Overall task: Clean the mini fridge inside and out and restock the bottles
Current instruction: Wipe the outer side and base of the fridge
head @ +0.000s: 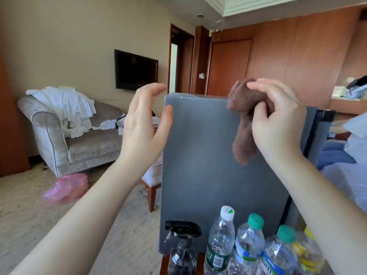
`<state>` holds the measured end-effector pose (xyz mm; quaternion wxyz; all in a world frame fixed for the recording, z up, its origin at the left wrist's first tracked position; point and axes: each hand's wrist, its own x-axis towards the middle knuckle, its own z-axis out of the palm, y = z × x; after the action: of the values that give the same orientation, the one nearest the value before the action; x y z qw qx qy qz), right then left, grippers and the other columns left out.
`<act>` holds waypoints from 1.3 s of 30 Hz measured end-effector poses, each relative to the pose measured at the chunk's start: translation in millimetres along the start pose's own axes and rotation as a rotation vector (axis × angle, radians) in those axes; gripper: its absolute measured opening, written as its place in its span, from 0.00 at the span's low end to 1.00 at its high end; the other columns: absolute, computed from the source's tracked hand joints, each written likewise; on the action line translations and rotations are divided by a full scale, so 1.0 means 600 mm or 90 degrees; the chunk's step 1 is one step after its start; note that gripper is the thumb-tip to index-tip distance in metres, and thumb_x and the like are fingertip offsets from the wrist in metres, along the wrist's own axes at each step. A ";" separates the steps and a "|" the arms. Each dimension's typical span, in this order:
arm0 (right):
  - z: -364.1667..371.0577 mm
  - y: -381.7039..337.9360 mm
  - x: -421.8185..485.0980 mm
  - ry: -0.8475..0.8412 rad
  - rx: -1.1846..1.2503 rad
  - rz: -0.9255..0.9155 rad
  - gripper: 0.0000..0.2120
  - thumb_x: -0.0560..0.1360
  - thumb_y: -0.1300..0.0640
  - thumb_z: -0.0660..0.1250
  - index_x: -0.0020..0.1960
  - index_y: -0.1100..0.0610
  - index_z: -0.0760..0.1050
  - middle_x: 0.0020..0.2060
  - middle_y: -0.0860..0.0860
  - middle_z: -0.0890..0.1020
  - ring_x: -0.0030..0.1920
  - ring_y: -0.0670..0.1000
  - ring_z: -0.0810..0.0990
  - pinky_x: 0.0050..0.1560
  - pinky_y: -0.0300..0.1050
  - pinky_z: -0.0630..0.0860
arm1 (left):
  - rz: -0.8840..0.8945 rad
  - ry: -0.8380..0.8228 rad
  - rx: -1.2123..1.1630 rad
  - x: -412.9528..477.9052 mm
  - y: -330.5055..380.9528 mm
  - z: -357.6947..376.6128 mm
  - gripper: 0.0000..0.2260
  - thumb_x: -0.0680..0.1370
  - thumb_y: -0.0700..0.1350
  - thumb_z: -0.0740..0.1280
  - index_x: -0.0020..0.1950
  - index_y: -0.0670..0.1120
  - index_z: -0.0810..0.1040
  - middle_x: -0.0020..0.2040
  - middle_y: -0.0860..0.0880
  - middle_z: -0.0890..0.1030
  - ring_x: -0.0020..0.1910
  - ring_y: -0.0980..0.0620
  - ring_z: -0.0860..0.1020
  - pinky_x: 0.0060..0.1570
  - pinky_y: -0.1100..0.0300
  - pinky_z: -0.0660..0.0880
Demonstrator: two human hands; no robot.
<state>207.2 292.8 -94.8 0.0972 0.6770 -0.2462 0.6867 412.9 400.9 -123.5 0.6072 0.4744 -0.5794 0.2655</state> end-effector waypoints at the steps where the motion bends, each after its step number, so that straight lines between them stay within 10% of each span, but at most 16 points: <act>1: 0.023 -0.005 0.018 0.003 0.005 0.012 0.21 0.68 0.69 0.58 0.55 0.58 0.81 0.57 0.51 0.80 0.59 0.52 0.76 0.64 0.39 0.69 | 0.005 -0.004 0.004 0.028 0.001 0.015 0.14 0.79 0.42 0.59 0.64 0.42 0.72 0.60 0.53 0.74 0.60 0.61 0.70 0.60 0.69 0.66; 7: 0.188 -0.087 -0.019 -0.237 -0.022 -0.108 0.16 0.75 0.56 0.63 0.62 0.53 0.77 0.55 0.51 0.78 0.54 0.55 0.75 0.57 0.50 0.71 | -0.249 0.152 -0.219 0.081 -0.017 0.073 0.11 0.77 0.40 0.54 0.52 0.47 0.74 0.48 0.51 0.80 0.49 0.52 0.80 0.55 0.46 0.75; 11: 0.172 -0.062 0.016 -0.311 -0.011 -0.176 0.16 0.78 0.58 0.62 0.65 0.51 0.76 0.56 0.50 0.78 0.56 0.53 0.74 0.54 0.50 0.73 | -0.245 0.132 -0.177 0.082 -0.024 0.063 0.10 0.78 0.40 0.55 0.50 0.47 0.76 0.47 0.53 0.81 0.48 0.55 0.79 0.54 0.53 0.76; 17: 0.064 0.116 0.040 -0.161 -0.087 -0.048 0.12 0.79 0.52 0.59 0.55 0.57 0.78 0.48 0.53 0.79 0.51 0.57 0.76 0.49 0.46 0.67 | -0.101 -0.081 0.036 0.117 -0.047 0.092 0.08 0.79 0.45 0.62 0.45 0.45 0.79 0.42 0.53 0.79 0.38 0.59 0.74 0.42 0.65 0.70; 26: 0.091 0.134 0.035 0.032 -0.157 -0.081 0.12 0.75 0.52 0.61 0.42 0.60 0.75 0.36 0.55 0.76 0.39 0.57 0.74 0.42 0.50 0.70 | -0.112 0.108 -0.062 0.086 -0.076 0.135 0.14 0.77 0.46 0.64 0.33 0.42 0.74 0.36 0.43 0.80 0.37 0.49 0.76 0.39 0.59 0.69; 31: 0.078 0.162 0.041 0.089 -0.136 -0.153 0.12 0.75 0.54 0.62 0.37 0.61 0.71 0.32 0.56 0.73 0.35 0.58 0.70 0.37 0.46 0.62 | -0.137 0.117 -0.083 0.083 -0.065 0.134 0.14 0.78 0.45 0.65 0.32 0.44 0.77 0.27 0.62 0.76 0.33 0.64 0.75 0.37 0.72 0.65; 39: 0.067 0.170 0.073 -0.045 -0.150 -0.178 0.17 0.77 0.53 0.57 0.32 0.60 0.66 0.29 0.56 0.68 0.33 0.56 0.64 0.37 0.42 0.57 | -0.300 0.005 0.034 0.140 -0.041 0.120 0.20 0.77 0.55 0.65 0.29 0.46 0.79 0.31 0.51 0.81 0.29 0.49 0.76 0.33 0.58 0.71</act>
<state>192.1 177.3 -74.8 0.2613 0.7125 -0.2319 0.6086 417.8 307.8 -58.4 0.6420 0.6111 -0.4432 0.1338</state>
